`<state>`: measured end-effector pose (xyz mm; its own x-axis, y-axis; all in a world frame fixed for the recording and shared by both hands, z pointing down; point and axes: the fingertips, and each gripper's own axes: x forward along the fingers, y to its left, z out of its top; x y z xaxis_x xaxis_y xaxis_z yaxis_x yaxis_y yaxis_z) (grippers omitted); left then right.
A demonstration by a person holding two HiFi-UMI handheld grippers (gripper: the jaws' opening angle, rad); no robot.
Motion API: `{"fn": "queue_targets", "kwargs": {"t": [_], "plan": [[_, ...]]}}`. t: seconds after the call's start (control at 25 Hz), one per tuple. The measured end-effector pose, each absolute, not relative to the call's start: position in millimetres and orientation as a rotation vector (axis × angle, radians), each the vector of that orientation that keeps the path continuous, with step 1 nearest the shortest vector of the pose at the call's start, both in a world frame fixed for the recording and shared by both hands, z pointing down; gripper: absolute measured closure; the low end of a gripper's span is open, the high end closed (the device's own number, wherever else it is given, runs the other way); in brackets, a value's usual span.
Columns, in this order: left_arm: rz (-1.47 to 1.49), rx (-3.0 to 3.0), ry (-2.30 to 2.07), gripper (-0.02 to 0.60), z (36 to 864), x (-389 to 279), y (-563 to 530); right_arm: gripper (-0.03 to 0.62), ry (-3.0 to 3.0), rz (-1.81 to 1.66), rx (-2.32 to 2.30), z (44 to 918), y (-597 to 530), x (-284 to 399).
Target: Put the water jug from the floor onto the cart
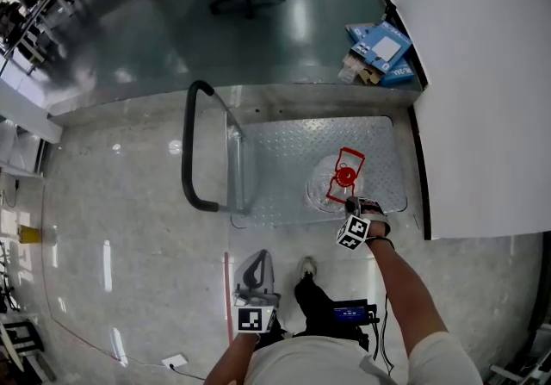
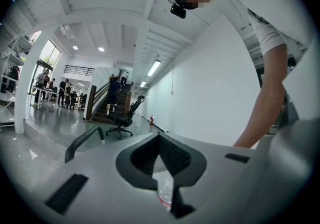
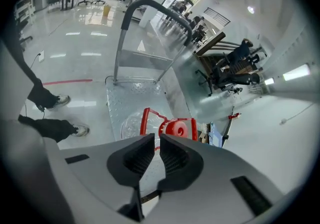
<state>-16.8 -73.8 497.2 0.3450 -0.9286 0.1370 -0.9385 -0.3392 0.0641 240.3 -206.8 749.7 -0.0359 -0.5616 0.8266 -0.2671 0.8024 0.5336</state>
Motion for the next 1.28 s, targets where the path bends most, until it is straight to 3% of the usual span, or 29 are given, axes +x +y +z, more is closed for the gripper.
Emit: {"fn": "queue_targets", "kwargs": {"t": [0.36, 0.72, 1.28], "plan": [[-0.050, 2.538, -1.709, 0.578, 460, 11, -92, 0.565, -1.973, -0.023, 1.274, 605, -222, 244], [-0.165, 2.722, -1.497, 0.578, 419, 12, -61, 0.579, -2.198, 0.163, 1.979, 453, -116, 254], [-0.215, 2.784, -1.353, 0.578, 385, 19, -12, 0.582, -2.223, 0.097, 2.129, 399, -8, 220]]}}
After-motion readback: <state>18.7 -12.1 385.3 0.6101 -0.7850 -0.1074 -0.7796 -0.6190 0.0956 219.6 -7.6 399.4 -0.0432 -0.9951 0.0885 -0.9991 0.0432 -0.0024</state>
